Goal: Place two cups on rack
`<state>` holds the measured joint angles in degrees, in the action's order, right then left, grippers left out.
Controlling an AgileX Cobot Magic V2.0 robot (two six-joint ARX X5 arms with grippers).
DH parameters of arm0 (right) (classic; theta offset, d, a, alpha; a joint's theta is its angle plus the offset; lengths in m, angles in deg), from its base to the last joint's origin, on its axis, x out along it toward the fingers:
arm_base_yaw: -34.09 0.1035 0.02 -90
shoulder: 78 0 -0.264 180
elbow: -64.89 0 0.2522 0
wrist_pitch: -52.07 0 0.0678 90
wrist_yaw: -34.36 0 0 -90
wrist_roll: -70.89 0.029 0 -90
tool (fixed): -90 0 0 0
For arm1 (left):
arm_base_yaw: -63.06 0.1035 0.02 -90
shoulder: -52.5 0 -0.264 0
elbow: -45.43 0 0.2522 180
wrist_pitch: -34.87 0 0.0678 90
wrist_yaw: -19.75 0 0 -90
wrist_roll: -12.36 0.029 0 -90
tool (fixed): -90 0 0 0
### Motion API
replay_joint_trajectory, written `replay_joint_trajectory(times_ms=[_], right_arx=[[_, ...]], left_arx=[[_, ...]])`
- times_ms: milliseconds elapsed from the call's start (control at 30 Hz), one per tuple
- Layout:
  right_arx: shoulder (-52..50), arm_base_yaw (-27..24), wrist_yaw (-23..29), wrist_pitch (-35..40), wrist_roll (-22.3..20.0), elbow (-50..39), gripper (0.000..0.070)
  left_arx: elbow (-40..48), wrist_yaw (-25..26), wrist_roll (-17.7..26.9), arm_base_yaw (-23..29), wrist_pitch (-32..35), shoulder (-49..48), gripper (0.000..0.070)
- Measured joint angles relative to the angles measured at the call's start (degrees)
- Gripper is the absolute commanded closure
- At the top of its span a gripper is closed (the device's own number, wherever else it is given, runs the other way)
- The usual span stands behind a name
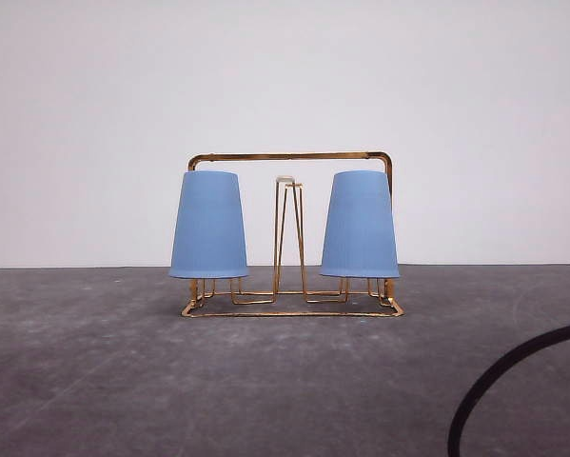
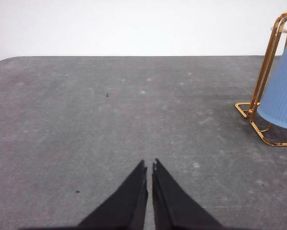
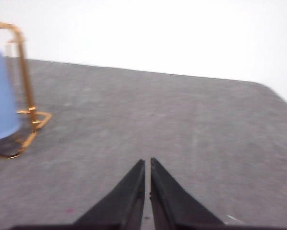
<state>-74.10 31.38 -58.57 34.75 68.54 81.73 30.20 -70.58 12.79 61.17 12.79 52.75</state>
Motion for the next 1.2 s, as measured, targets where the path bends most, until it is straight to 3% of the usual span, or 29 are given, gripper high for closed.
replay_joint_trajectory(times_ms=[333,1200], right_arx=[[-3.6,-4.4,0.1,-1.3,0.0,-2.3,0.0683],[-3.7,-4.5,0.1,0.4,0.0,-2.3,0.0683]], left_arx=[[0.0,0.0,0.0,0.0,0.0,0.0,0.07],[0.0,0.0,0.0,0.0,0.0,0.0,0.07]])
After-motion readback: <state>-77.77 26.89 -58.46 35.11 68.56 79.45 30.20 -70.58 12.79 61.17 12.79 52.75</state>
